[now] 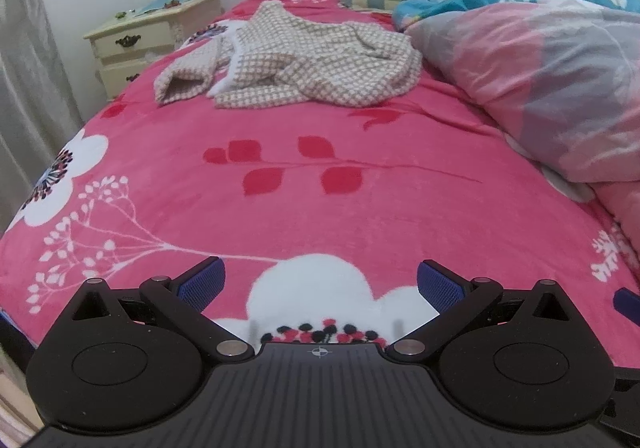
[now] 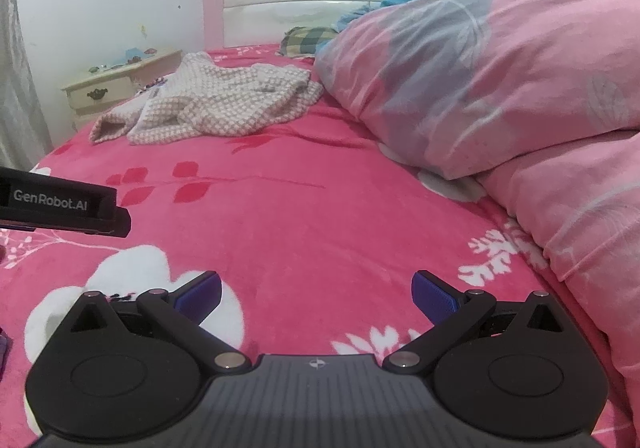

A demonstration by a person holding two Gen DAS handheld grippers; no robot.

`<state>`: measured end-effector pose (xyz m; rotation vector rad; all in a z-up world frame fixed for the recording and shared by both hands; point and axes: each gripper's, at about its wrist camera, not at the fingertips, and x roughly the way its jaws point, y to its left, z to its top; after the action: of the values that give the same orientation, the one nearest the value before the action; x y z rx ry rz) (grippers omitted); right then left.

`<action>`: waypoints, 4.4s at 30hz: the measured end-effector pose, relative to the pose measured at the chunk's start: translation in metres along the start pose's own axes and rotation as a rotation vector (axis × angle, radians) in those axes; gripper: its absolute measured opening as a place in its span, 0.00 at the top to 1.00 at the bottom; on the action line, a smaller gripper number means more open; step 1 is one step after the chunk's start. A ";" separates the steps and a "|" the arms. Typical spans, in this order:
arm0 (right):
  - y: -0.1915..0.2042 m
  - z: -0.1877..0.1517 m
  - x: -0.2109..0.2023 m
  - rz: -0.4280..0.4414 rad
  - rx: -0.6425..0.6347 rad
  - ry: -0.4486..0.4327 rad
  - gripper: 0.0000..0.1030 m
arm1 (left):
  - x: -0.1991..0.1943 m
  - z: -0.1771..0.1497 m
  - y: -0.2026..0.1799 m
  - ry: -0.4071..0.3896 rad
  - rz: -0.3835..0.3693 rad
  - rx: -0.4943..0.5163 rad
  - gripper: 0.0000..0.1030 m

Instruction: Fold clothes

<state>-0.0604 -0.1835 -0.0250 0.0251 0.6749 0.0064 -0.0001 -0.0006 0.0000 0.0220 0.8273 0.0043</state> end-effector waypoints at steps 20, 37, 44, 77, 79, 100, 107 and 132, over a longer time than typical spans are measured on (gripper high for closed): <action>0.002 0.009 -0.011 -0.001 -0.015 -0.053 0.00 | 0.000 -0.004 0.022 -0.026 -0.090 -0.128 0.00; -0.001 0.008 -0.007 -0.006 0.020 -0.014 0.00 | 0.006 -0.010 0.022 0.019 -0.035 -0.145 0.00; 0.000 0.008 -0.006 -0.005 0.014 -0.003 0.00 | 0.008 -0.012 0.020 0.021 -0.023 -0.131 0.00; 0.013 -0.003 0.007 -0.003 0.018 0.076 0.00 | 0.015 -0.020 0.027 0.042 -0.037 -0.121 0.00; 0.016 -0.004 0.010 -0.003 0.009 0.084 0.00 | 0.015 -0.021 0.029 0.042 -0.037 -0.120 0.00; 0.007 0.089 0.114 0.244 -0.149 0.224 0.00 | 0.119 0.093 0.053 -0.117 0.046 0.052 0.00; 0.022 0.135 0.175 0.276 -0.199 0.152 0.00 | 0.171 0.128 0.105 -0.223 0.064 -0.080 0.00; 0.012 0.234 0.410 0.348 0.421 0.239 0.00 | 0.282 0.194 0.114 -0.116 -0.005 -0.205 0.37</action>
<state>0.4056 -0.1707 -0.0982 0.5540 0.8942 0.2050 0.3342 0.1129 -0.0738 -0.1713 0.7080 0.0828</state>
